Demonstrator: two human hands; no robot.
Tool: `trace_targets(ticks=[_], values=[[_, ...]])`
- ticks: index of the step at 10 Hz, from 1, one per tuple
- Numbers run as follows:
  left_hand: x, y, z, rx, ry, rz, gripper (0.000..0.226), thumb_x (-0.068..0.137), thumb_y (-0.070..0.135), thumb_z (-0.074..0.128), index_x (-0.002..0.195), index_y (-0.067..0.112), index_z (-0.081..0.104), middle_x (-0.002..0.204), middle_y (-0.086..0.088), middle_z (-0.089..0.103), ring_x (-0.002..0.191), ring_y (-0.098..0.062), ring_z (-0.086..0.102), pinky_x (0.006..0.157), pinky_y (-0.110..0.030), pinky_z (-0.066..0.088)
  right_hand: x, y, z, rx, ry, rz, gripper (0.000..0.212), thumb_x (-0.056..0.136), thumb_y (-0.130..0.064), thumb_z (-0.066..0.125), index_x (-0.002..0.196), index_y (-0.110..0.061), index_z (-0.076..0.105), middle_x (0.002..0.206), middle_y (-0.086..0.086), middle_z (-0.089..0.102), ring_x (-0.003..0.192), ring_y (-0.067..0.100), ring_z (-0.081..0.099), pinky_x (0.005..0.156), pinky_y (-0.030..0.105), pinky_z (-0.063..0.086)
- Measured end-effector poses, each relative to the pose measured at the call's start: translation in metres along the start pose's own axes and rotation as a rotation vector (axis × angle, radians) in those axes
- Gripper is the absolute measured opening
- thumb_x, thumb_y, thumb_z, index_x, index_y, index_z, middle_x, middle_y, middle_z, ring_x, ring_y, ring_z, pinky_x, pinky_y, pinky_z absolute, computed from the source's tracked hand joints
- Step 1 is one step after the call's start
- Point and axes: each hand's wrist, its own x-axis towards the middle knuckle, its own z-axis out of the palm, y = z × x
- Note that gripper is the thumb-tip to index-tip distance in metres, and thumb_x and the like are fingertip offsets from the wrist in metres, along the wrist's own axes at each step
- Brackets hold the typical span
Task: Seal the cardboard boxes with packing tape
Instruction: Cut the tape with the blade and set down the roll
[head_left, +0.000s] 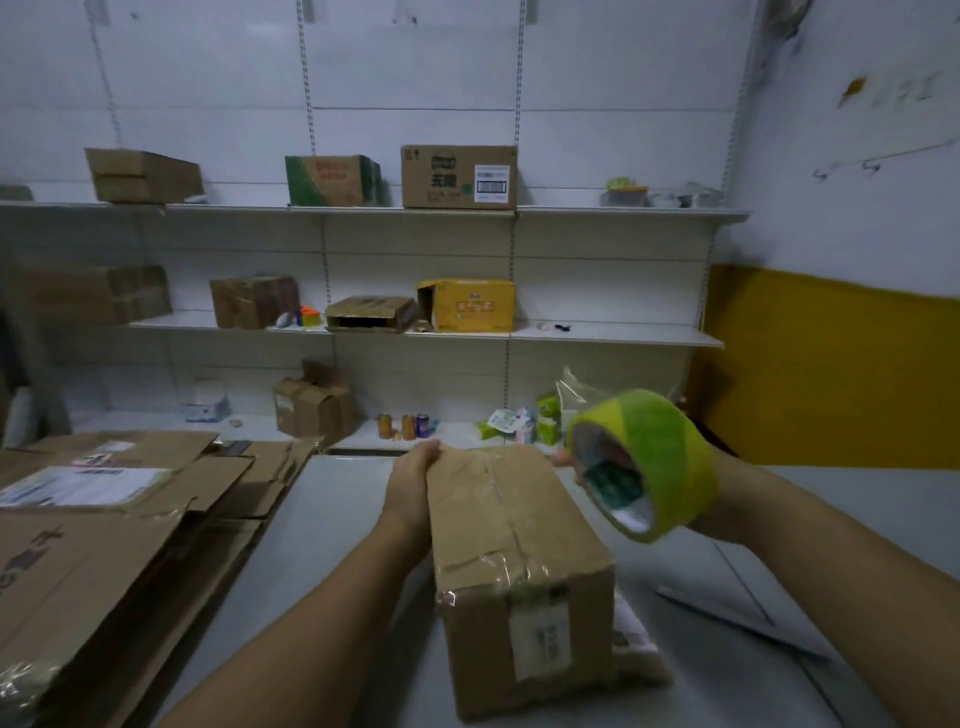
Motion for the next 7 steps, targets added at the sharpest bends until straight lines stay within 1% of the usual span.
trace_targets(ticks=[1, 2, 3, 4, 5, 6, 7], values=[[-0.007, -0.008, 0.016, 0.005, -0.107, -0.042, 0.033, 0.096, 0.022, 0.040, 0.070, 0.009, 0.055, 0.056, -0.005, 0.059, 0.054, -0.016, 0.055, 0.052, -0.024, 0.045, 0.002, -0.004, 0.043, -0.032, 0.062, -0.044, 0.034, 0.102, -0.016, 0.030, 0.099, 0.002, 0.058, 0.096, 0.022, 0.059, 0.077, 0.020, 0.052, 0.083, 0.039, 0.043], [-0.006, -0.016, 0.017, -0.018, -0.116, -0.068, 0.044, 0.096, 0.032, 0.039, 0.065, 0.009, 0.061, 0.061, -0.008, 0.064, 0.051, -0.017, 0.061, 0.058, -0.028, 0.044, 0.016, 0.010, 0.044, -0.141, 0.039, -0.070, 0.023, 0.099, -0.015, 0.043, 0.085, -0.008, 0.060, 0.078, 0.013, 0.056, 0.070, 0.022, 0.053, 0.067, 0.034, 0.046], [-0.008, -0.021, 0.021, -0.075, -0.140, -0.059, 0.051, 0.097, 0.039, 0.036, 0.069, 0.008, 0.066, 0.065, -0.009, 0.069, 0.056, -0.017, 0.066, 0.061, -0.029, 0.046, 0.014, 0.014, 0.040, -0.173, 0.014, -0.068, 0.020, 0.098, -0.015, 0.047, 0.101, -0.003, 0.062, 0.087, 0.017, 0.060, 0.078, 0.028, 0.056, 0.073, 0.036, 0.048], [-0.008, -0.021, 0.019, 0.031, -0.118, -0.038, 0.055, 0.098, 0.041, 0.033, 0.066, 0.013, 0.067, 0.063, -0.005, 0.068, 0.061, -0.019, 0.064, 0.063, -0.029, 0.045, 0.012, 0.010, 0.040, -0.256, -0.001, -0.034, 0.020, 0.099, -0.008, 0.044, 0.085, -0.009, 0.057, 0.076, 0.011, 0.055, 0.068, 0.020, 0.051, 0.063, 0.028, 0.045], [-0.003, -0.007, 0.002, 0.440, -0.120, 0.118, 0.037, 0.096, 0.043, 0.041, 0.102, 0.015, 0.065, 0.098, -0.001, 0.067, 0.089, -0.014, 0.061, 0.079, -0.030, 0.048, -0.002, -0.006, 0.042, -0.396, -0.032, -0.089, 0.027, 0.101, -0.014, 0.040, 0.080, -0.012, 0.056, 0.072, 0.007, 0.054, 0.061, 0.015, 0.056, 0.054, 0.023, 0.047], [-0.015, 0.037, -0.016, 0.589, -0.081, 0.340, 0.036, 0.085, 0.033, 0.062, 0.119, 0.024, 0.054, 0.117, -0.001, 0.060, 0.106, -0.015, 0.058, 0.086, -0.028, 0.051, -0.024, -0.030, 0.044, -0.632, -0.113, -0.312, 0.020, 0.100, -0.019, 0.044, 0.093, -0.017, 0.063, 0.078, 0.005, 0.064, 0.066, 0.015, 0.066, 0.058, 0.028, 0.052], [-0.056, 0.091, -0.015, 0.405, -0.518, 0.310, 0.064, 0.064, 0.039, 0.080, 0.121, 0.031, 0.051, 0.117, 0.000, 0.063, 0.112, -0.017, 0.060, 0.083, -0.021, 0.052, -0.049, -0.050, 0.050, -1.013, -0.219, -0.531, 0.014, 0.097, -0.029, 0.049, 0.093, -0.022, 0.060, 0.085, 0.004, 0.064, 0.079, 0.023, 0.063, 0.069, 0.042, 0.051]])
